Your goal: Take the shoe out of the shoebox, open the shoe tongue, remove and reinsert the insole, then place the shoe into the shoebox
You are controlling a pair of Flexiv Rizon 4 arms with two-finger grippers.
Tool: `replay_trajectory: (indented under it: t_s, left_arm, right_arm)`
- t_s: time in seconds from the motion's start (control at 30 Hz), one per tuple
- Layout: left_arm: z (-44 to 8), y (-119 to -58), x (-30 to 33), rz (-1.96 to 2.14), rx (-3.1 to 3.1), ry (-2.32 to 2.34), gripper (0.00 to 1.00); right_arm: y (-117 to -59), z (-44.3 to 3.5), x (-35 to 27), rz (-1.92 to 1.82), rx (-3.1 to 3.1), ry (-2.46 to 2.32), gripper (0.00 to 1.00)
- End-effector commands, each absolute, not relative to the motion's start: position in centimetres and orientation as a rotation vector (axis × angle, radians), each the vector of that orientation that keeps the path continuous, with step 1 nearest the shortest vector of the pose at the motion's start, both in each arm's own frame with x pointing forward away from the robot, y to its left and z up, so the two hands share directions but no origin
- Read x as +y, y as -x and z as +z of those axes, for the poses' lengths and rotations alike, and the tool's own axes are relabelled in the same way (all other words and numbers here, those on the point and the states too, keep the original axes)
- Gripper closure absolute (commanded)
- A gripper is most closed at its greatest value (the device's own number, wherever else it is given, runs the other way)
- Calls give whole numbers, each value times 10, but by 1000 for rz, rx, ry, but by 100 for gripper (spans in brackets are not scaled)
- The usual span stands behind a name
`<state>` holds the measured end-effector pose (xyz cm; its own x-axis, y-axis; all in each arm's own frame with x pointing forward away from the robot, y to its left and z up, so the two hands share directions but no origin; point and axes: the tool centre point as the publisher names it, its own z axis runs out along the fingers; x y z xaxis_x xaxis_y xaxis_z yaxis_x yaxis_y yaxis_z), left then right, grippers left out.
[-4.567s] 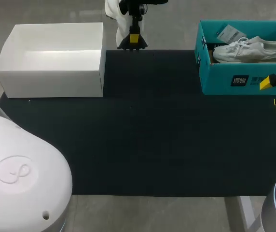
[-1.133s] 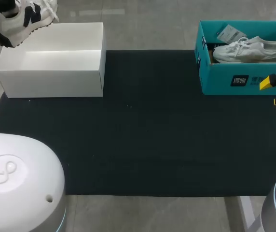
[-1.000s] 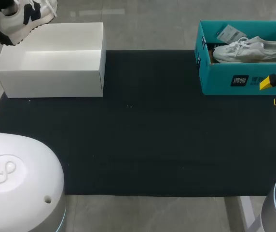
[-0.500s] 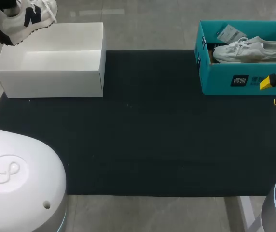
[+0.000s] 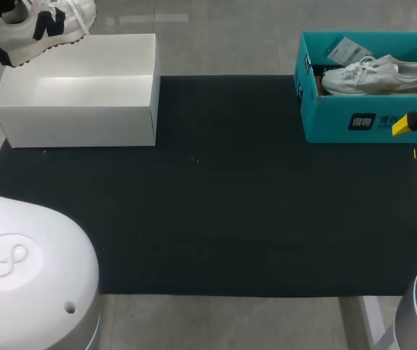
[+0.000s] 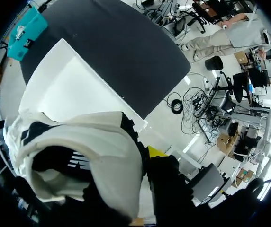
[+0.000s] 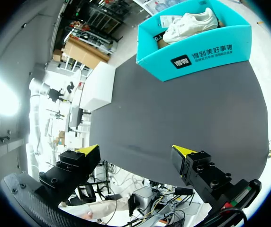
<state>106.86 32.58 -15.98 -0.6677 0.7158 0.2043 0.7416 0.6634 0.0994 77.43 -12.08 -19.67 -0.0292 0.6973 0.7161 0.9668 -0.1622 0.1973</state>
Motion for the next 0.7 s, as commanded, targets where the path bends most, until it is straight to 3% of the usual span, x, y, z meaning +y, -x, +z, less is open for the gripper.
replay_trajectory:
  t_s: [0.03,0.5,0.7]
  left_arm:
    - [-155,-1057,333,-437,-2033,2344,100]
    - [-155,-1057,333,-437,-2033,2344,100]
    - [-177,-1077,331,-289,-2061,2319,100]
  right_arm:
    - [-774,-197,-121,-1016,-1745,1893,0]
    - [-774,-197,-121,-1016,-1745,1893,0]
    - [-774,-197,-121,-1016,-1745,1893,0]
